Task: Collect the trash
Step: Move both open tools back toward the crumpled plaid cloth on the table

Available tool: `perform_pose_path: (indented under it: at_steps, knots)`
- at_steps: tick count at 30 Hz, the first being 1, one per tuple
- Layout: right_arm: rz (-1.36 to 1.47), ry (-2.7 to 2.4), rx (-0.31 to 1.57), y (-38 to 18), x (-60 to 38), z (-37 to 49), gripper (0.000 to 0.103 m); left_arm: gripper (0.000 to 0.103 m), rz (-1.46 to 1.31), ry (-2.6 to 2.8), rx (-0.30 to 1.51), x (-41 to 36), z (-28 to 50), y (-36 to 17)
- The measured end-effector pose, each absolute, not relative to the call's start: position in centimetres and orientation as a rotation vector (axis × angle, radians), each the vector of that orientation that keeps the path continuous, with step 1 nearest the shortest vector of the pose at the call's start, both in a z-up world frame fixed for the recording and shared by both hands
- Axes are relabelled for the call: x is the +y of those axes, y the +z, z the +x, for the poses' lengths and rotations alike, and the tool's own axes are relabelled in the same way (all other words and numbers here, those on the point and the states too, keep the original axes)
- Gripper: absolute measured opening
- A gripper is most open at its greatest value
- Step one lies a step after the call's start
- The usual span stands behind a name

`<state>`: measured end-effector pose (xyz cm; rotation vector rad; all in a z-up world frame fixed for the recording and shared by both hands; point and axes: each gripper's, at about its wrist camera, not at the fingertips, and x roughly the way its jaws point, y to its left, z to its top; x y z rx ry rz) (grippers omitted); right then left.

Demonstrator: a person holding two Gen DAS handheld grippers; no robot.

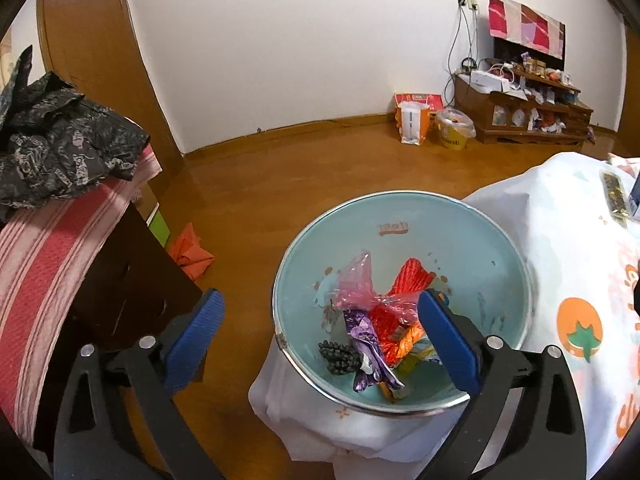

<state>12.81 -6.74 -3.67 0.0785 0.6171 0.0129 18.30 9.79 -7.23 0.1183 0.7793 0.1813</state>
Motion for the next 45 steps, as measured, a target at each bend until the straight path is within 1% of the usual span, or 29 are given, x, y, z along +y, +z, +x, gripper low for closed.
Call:
perform_pose_path:
  at_steps: [8,25,34,39,41,43,45]
  knots:
    - [0.097,0.052,0.68,-4.0,-7.0,11.4,0.091,0.097,0.102,0.174,0.785,9.5,15.6,-7.0]
    - [0.095,0.033,0.686,-4.2,-8.5,8.5,0.091,0.097,0.133,0.14,0.8,7.4,12.5,-7.1]
    - [0.123,-0.028,0.682,-4.5,-11.5,7.2,0.09,0.097,0.146,0.082,0.807,5.3,11.8,-7.2]
    - [0.137,-0.095,0.682,-4.8,-14.8,6.0,0.09,0.097,0.15,0.048,0.803,4.1,11.6,-7.1]
    - [0.146,-0.136,0.681,-5.0,-16.4,5.3,0.088,0.097,0.145,0.025,0.802,3.7,11.4,-7.1]
    - [0.16,-0.177,0.685,-5.2,-18.3,4.7,0.083,0.097,0.145,0.008,0.802,3.1,11.3,-7.2]
    - [0.181,-0.213,0.688,-5.4,-20.1,4.1,0.082,0.097,0.152,-0.019,0.802,2.2,11.2,-7.2]
